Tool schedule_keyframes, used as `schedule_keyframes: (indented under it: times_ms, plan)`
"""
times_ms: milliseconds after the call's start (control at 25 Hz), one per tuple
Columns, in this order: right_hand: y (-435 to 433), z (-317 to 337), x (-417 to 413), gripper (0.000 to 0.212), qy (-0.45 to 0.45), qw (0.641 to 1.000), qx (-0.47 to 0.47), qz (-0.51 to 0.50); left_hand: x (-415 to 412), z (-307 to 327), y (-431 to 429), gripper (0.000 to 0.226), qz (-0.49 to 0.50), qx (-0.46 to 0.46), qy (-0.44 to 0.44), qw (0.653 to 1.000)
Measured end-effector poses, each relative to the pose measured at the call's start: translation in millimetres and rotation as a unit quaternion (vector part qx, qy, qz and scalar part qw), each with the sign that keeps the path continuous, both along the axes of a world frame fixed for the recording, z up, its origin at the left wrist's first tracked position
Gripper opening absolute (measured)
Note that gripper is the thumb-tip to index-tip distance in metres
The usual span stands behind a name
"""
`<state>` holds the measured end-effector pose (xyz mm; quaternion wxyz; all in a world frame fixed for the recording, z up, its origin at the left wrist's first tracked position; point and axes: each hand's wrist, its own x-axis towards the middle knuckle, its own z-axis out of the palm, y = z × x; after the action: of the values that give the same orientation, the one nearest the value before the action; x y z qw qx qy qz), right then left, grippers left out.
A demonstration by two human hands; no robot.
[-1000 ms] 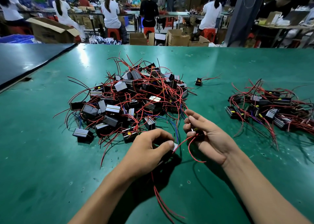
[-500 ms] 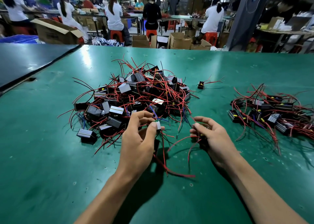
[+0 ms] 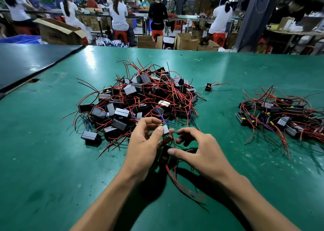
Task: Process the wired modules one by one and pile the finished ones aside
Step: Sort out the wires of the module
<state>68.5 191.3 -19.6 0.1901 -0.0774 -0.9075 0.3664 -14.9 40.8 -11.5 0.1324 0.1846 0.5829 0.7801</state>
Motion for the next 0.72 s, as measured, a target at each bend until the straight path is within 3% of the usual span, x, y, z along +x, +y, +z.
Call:
schedule_keyframes:
  times_ms: [160,320,520,720]
  plan:
    - [-7.6,1.3,-6.2,0.062,-0.048,0.993,0.108,-0.019,4.9,1.0,2.5,0.007,-0.029,0.046,-0.046,0.997]
    - [-6.3,2.3,-7.8,0.052,-0.07,0.991,0.112,0.015,0.8,2.9,-0.9,0.007,-0.007,0.059,-0.047,0.997]
    - [4.2,4.9,-4.8,0.049,-0.09,0.986,0.117,0.076,-1.2,6.2,-5.6,0.006,0.032,0.012,0.014,0.999]
    - [12.0,7.4,0.9,0.046,-0.108,0.98,0.144,0.088,-11.3,7.2,-13.0,0.008,0.139,-0.029,0.107,0.984]
